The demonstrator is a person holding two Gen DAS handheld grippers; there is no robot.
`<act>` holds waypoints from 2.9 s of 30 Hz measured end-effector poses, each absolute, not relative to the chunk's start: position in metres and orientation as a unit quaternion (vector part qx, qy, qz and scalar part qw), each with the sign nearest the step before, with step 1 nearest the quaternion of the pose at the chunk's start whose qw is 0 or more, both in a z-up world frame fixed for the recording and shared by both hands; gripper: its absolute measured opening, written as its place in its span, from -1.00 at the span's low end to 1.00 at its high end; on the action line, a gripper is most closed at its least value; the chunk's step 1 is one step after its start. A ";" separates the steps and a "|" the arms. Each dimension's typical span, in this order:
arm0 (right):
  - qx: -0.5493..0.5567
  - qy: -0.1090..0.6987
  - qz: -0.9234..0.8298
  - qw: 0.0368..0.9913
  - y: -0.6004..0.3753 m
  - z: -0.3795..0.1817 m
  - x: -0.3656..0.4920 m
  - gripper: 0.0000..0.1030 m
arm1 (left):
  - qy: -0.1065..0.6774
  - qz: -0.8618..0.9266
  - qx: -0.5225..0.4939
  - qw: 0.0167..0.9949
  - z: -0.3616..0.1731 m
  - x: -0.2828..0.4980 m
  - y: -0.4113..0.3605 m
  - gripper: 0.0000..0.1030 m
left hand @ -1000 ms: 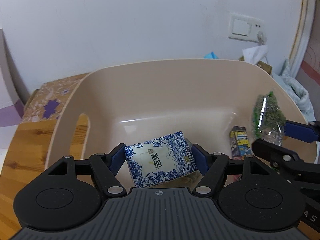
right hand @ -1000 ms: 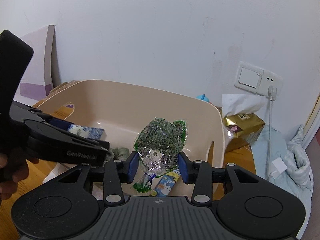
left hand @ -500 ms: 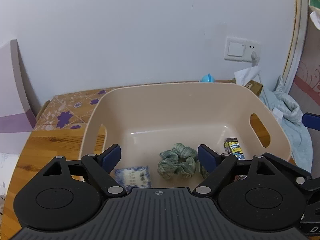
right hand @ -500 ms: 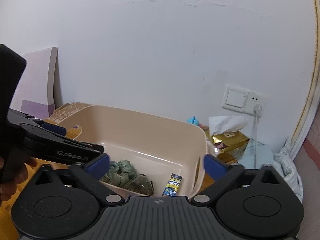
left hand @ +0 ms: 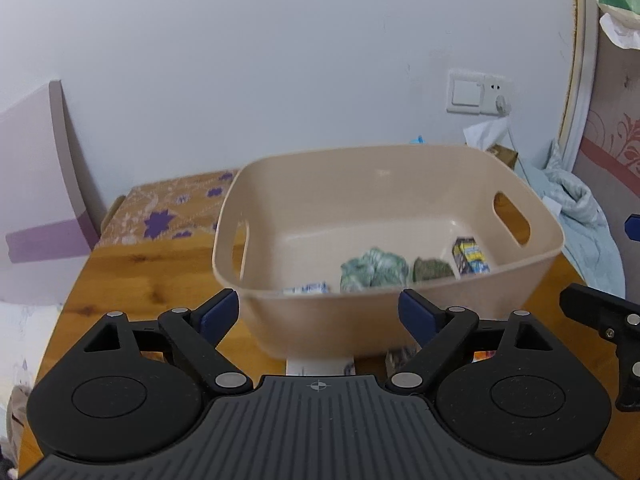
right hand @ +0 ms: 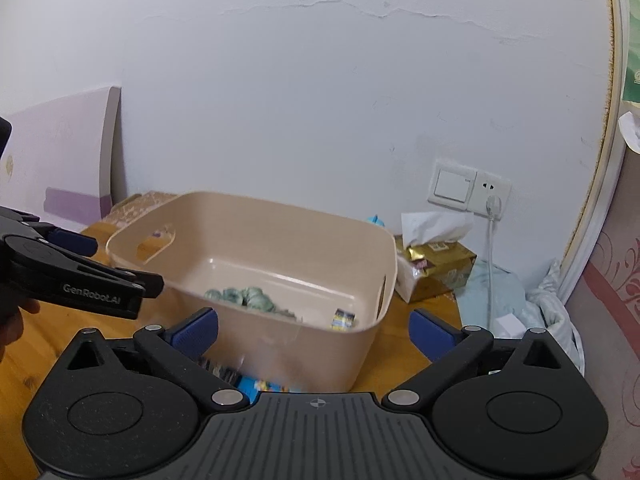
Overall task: Organize objects
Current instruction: 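Move the left tool to the black cube box and the right tool to the round tin, then grasp the black cube box with the left tool while the right tool grasps the round tin, then carry the black cube box and round tin over the beige bin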
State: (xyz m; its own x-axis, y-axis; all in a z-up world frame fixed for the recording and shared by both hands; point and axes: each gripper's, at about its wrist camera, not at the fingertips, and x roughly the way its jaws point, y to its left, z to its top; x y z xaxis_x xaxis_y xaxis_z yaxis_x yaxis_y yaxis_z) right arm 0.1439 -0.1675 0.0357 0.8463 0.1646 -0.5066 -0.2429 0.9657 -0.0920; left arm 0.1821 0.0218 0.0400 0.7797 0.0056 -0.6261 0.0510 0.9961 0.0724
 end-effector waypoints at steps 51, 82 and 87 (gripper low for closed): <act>-0.064 0.411 0.128 0.900 -0.139 -0.086 0.158 1.00 | 0.404 -0.040 0.023 0.914 -0.071 0.186 0.040 0.65; -0.057 0.374 0.135 0.916 -0.153 -0.057 0.120 0.00 | 0.382 -0.070 0.044 0.920 -0.032 0.140 0.031 -0.12; -0.059 0.345 0.130 0.928 -0.159 -0.034 0.109 0.00 | 0.360 -0.076 0.054 0.928 -0.009 0.126 0.027 -0.12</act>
State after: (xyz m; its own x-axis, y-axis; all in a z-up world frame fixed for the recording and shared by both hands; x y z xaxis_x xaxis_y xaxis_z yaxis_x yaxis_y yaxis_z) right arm 0.1092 -0.1594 -0.0340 0.7283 0.2009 -0.6551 -0.2826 0.9590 -0.0200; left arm 0.1261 0.0269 -0.0093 0.7298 -0.1029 -0.6759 0.1811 0.9824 0.0459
